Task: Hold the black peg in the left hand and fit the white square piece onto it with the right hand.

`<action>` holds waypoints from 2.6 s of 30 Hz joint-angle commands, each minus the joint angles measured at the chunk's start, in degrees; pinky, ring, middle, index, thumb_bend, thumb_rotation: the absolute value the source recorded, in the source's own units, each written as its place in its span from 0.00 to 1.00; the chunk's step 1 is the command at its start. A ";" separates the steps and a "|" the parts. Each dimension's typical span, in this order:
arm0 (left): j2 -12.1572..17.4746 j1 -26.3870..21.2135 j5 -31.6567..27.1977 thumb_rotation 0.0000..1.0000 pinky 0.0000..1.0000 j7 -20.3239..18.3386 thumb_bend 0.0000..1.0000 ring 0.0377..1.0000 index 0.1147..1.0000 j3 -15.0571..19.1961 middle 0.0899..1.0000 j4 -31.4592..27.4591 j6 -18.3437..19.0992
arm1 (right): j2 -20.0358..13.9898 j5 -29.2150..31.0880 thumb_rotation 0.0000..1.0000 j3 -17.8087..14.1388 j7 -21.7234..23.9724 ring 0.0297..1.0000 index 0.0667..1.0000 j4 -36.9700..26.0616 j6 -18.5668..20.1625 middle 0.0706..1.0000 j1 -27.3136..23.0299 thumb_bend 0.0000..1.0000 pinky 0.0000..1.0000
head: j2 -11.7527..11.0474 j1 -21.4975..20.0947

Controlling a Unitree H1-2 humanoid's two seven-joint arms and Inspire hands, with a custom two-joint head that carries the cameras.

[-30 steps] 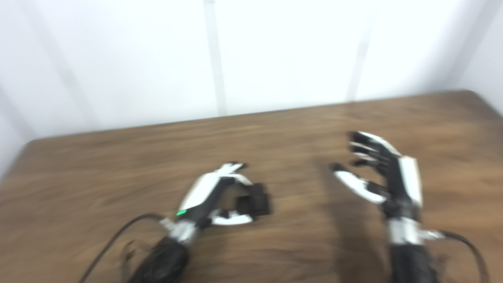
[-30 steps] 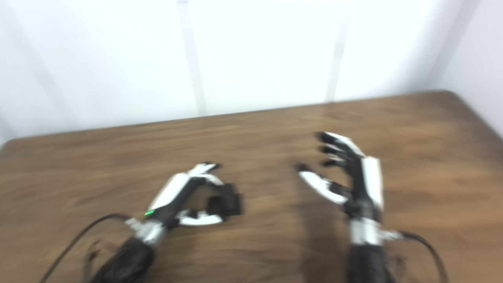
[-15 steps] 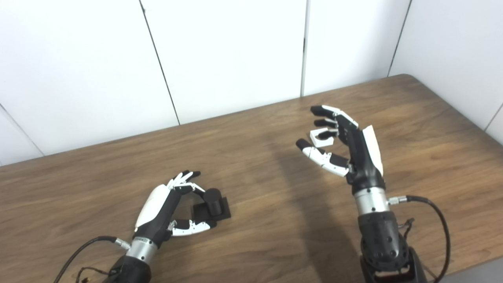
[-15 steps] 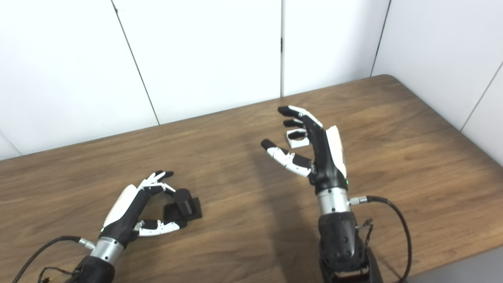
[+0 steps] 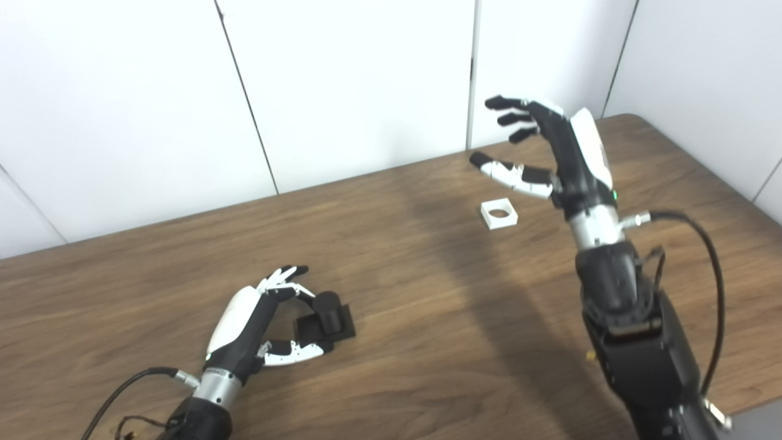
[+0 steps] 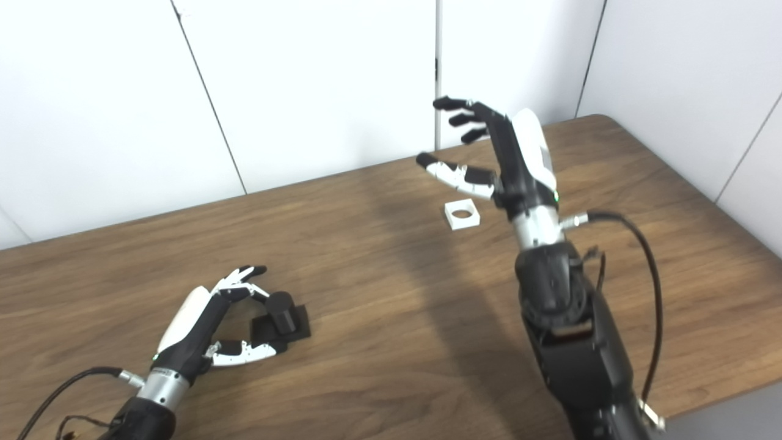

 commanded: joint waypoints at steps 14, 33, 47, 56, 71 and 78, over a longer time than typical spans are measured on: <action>1.44 0.11 1.02 0.07 1.00 0.39 0.52 0.99 0.42 -0.31 0.92 2.37 0.25 | -17.71 -8.90 0.19 11.22 17.51 0.74 0.69 12.99 -2.29 0.75 -14.98 0.71 0.63 | -0.06 0.21; 1.96 0.09 2.45 0.07 1.00 0.05 0.52 0.99 0.42 -1.36 0.91 2.31 1.19 | -23.91 -8.88 0.29 16.81 32.34 0.84 0.74 18.73 -3.76 0.81 -20.61 0.71 0.75 | 0.16 0.15; 1.88 0.38 2.36 0.07 1.00 0.32 0.52 0.99 0.42 -1.46 0.92 1.90 1.35 | -26.00 -11.09 0.33 20.53 40.29 0.85 0.75 24.40 -4.52 0.84 -24.06 0.78 0.74 | 0.18 0.16; 1.99 0.60 2.04 0.07 1.00 0.45 0.52 0.99 0.42 -1.30 0.92 1.88 0.89 | -26.31 -13.04 0.45 22.59 45.34 1.00 0.81 26.67 -2.04 0.95 -25.85 0.98 0.99 | 0.33 0.24; 2.01 0.77 2.19 0.07 1.00 0.20 0.52 0.99 0.42 -1.14 0.92 1.23 1.74 | -25.92 -18.69 0.40 25.38 45.87 1.00 0.84 28.74 -2.80 1.00 -26.07 1.00 1.00 | 0.78 0.92; 2.17 0.80 1.92 0.07 1.00 0.23 0.52 0.99 0.42 -0.97 0.92 1.22 1.49 | -25.43 -20.22 0.37 25.61 42.20 1.00 0.77 30.43 -4.37 0.99 -24.70 1.00 1.00 | 0.96 1.03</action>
